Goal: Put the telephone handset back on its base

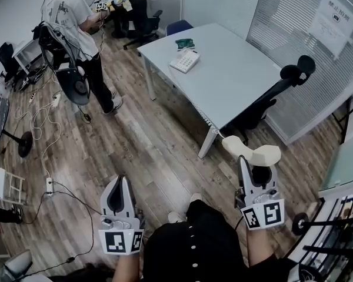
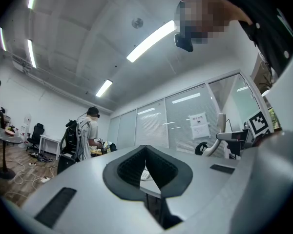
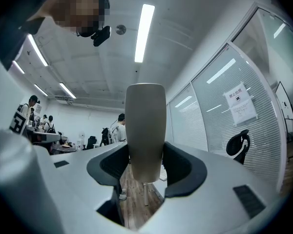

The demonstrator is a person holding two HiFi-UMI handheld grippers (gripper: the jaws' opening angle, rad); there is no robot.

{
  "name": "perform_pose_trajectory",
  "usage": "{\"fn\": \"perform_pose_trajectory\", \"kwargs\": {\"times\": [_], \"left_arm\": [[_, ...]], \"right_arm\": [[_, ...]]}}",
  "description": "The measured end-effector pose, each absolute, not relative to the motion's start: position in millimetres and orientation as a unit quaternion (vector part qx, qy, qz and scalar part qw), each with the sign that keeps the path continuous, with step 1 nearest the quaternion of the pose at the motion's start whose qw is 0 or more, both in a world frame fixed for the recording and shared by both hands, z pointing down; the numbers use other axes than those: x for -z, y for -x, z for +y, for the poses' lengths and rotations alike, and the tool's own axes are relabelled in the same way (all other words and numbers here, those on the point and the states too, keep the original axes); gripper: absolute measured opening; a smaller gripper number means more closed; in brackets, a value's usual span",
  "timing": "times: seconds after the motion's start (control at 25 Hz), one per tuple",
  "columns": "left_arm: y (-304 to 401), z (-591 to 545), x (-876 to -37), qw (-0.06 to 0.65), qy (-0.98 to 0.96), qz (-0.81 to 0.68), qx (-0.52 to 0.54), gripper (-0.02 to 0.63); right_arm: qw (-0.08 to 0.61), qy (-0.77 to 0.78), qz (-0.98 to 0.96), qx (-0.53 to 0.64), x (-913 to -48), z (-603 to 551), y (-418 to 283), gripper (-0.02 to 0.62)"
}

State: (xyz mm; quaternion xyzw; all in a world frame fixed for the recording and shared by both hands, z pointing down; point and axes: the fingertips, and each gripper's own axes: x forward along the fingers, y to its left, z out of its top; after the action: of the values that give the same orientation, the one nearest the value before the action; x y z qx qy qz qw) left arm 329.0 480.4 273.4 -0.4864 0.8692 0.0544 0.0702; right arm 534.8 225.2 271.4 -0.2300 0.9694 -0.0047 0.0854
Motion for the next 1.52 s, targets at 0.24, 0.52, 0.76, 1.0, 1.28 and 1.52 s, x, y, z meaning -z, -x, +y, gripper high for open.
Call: {"fn": "perform_pose_trajectory", "kwargs": {"times": [0.24,0.52,0.76,1.0,1.28,1.52], "left_arm": [[-321.4,477.1,-278.9,0.067,0.486,0.869,-0.056,0.015],[-305.1,474.0,-283.2,0.065,0.481,0.872,-0.057,0.015],[-286.4,447.5,-281.3,0.065,0.477,0.875,-0.055,0.015],[-265.6,426.8,-280.2,0.065,0.472,0.878,-0.051,0.015],[-236.1,397.1,-280.7,0.062,0.466,0.881,-0.047,0.015],[-212.2,376.0,-278.6,0.059,0.463,0.883,-0.048,0.015]], "right_arm": [[0.083,0.229,0.970,0.006,-276.0,222.7,-526.2,0.235],[0.086,0.226,0.970,0.005,-278.4,217.1,-508.4,0.235],[0.085,0.223,0.971,0.013,-279.8,187.9,-488.4,0.235],[0.084,0.216,0.973,0.019,-284.1,165.1,-462.7,0.235],[0.079,0.208,0.975,0.023,-287.6,133.6,-429.2,0.235],[0.077,0.204,0.976,0.022,-284.9,112.5,-401.7,0.235]]}}
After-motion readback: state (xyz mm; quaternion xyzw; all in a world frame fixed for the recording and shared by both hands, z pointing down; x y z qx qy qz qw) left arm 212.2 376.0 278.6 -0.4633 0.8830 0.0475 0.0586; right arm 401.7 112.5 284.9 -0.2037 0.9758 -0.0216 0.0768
